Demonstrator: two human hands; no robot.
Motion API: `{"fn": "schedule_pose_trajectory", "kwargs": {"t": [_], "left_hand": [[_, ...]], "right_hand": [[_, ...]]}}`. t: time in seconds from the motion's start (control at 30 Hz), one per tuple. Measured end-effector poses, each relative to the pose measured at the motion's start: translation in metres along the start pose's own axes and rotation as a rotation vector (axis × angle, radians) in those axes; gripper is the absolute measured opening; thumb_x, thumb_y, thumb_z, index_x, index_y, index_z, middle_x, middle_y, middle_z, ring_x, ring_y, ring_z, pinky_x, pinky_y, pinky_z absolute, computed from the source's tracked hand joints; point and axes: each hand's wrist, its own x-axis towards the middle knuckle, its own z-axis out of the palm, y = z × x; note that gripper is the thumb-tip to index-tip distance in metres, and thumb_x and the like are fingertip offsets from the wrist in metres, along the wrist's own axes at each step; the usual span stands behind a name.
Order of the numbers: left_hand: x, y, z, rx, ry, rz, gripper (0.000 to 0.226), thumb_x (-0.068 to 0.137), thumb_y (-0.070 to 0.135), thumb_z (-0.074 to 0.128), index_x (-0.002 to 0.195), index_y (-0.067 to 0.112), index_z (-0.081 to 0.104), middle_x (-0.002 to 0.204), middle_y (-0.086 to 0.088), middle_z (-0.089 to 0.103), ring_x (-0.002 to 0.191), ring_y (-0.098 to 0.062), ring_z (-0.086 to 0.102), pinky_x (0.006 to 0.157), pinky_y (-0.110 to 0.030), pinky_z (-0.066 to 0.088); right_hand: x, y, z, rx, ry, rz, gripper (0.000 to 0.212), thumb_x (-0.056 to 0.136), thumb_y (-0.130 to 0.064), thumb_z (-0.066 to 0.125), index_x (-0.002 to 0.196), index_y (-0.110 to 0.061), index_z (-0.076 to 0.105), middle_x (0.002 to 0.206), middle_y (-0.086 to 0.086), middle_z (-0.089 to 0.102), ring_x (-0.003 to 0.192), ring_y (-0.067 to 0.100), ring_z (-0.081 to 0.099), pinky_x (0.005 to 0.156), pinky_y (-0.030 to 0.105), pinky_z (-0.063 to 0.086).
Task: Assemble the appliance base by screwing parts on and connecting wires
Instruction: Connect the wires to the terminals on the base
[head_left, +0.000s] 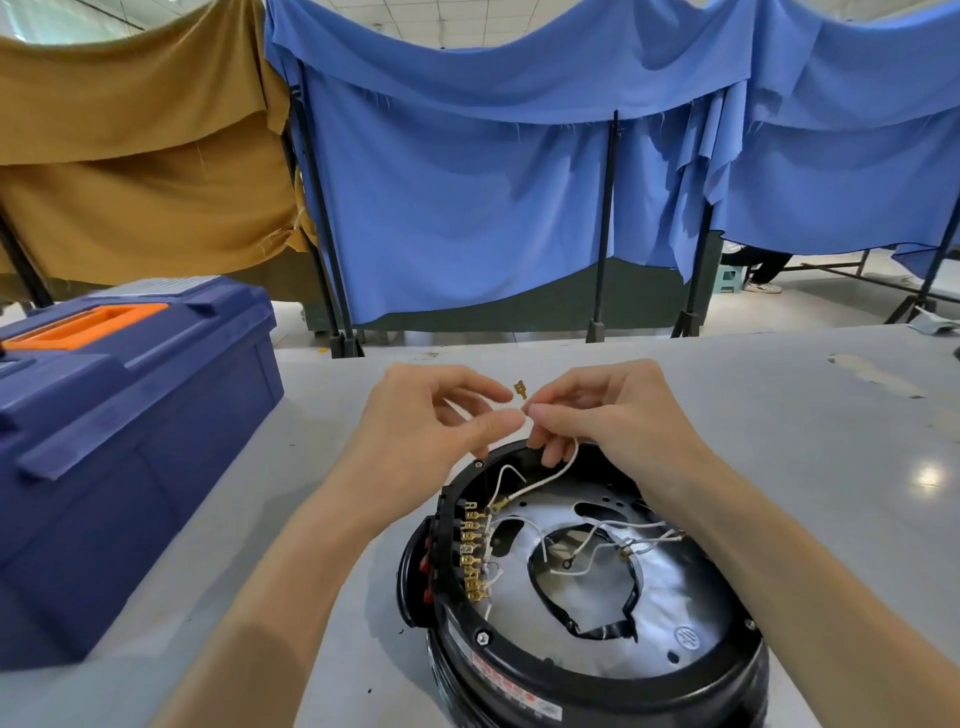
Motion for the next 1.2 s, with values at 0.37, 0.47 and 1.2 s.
{"fn": "schedule_pose_trajectory", "kwargs": {"t": [0.37, 0.47, 1.2], "left_hand": [[0.001, 0.002, 0.002, -0.029, 0.01, -0.049, 0.021, 0.088, 0.025, 0.069, 0.071, 0.014, 0.074, 0.06, 0.006, 0.069, 0.053, 0.001, 0.059, 0.055, -0.01, 0.047], [0.002, -0.001, 0.003, -0.106, -0.016, -0.126, 0.021, 0.088, 0.025, 0.07, 0.071, 0.013, 0.075, 0.057, 0.005, 0.068, 0.05, 0.002, 0.056, 0.051, -0.005, 0.039], [0.001, -0.021, -0.017, 0.637, -0.303, -0.315, 0.039, 0.086, 0.032, 0.072, 0.052, 0.015, 0.066, 0.04, 0.006, 0.058, 0.036, 0.002, 0.049, 0.048, -0.018, 0.039]], "right_hand": [[-0.006, -0.006, 0.004, -0.072, -0.108, -0.05, 0.003, 0.081, -0.004, 0.076, 0.08, -0.002, 0.073, 0.063, 0.011, 0.07, 0.044, 0.02, 0.062, 0.053, 0.027, 0.051], [-0.008, -0.008, 0.005, -0.078, -0.093, -0.037, 0.005, 0.082, -0.007, 0.076, 0.081, -0.005, 0.071, 0.064, 0.01, 0.069, 0.041, 0.026, 0.063, 0.045, 0.027, 0.051], [-0.003, 0.008, 0.022, -0.737, -0.302, 0.017, 0.011, 0.079, -0.012, 0.08, 0.071, -0.016, 0.073, 0.062, 0.003, 0.071, 0.049, 0.013, 0.065, 0.052, 0.02, 0.052]]}}
